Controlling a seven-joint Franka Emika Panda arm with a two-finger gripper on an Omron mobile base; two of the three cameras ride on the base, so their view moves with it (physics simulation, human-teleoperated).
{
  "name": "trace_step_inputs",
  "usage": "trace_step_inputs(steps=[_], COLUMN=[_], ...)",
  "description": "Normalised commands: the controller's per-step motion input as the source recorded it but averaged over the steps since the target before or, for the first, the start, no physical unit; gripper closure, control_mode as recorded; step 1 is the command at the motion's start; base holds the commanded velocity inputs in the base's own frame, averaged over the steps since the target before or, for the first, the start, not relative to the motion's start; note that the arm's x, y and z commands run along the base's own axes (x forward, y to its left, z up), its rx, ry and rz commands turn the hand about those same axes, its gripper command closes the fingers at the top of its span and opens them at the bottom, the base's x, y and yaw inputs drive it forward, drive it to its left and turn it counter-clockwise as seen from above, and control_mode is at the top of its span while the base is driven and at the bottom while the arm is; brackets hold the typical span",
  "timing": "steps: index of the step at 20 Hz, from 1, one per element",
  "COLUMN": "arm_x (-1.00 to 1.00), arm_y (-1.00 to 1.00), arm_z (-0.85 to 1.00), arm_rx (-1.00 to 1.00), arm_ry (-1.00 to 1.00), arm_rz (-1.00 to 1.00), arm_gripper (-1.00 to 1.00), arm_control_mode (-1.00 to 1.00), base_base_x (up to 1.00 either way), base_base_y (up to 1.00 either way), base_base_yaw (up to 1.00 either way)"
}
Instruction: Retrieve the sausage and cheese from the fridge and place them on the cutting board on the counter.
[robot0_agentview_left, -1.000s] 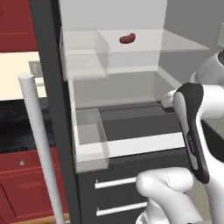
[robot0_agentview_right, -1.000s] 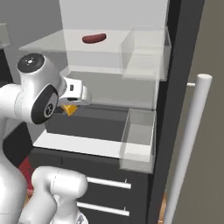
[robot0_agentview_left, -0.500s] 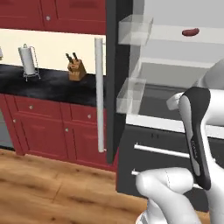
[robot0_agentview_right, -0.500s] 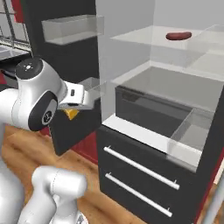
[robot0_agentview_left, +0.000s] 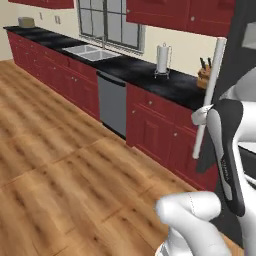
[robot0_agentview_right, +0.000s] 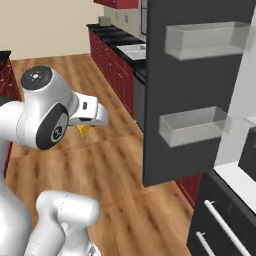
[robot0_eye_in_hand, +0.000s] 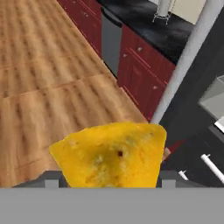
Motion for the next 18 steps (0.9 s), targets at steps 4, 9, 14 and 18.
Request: trace_step_inputs(steps=[4,9,14,18], arm_x=[0.0,0.0,0.0,0.0], arm_y=[0.0,0.0,0.0,0.0], arm_z=[0.0,0.0,0.0,0.0], arm_rx=[0.0,0.0,0.0,0.0], arm_ry=[0.0,0.0,0.0,0.0], arm_rz=[0.0,0.0,0.0,0.0], arm_gripper=[1.0,1.0,1.0,1.0], arm_control_mode=[1.0,1.0,1.0,1.0], base_base_x=[0.97,1.0,1.0,1.0], base_base_y=[1.0,1.0,0.92,0.47], base_base_yaw=[0.27,0.0,0.01,0.12])
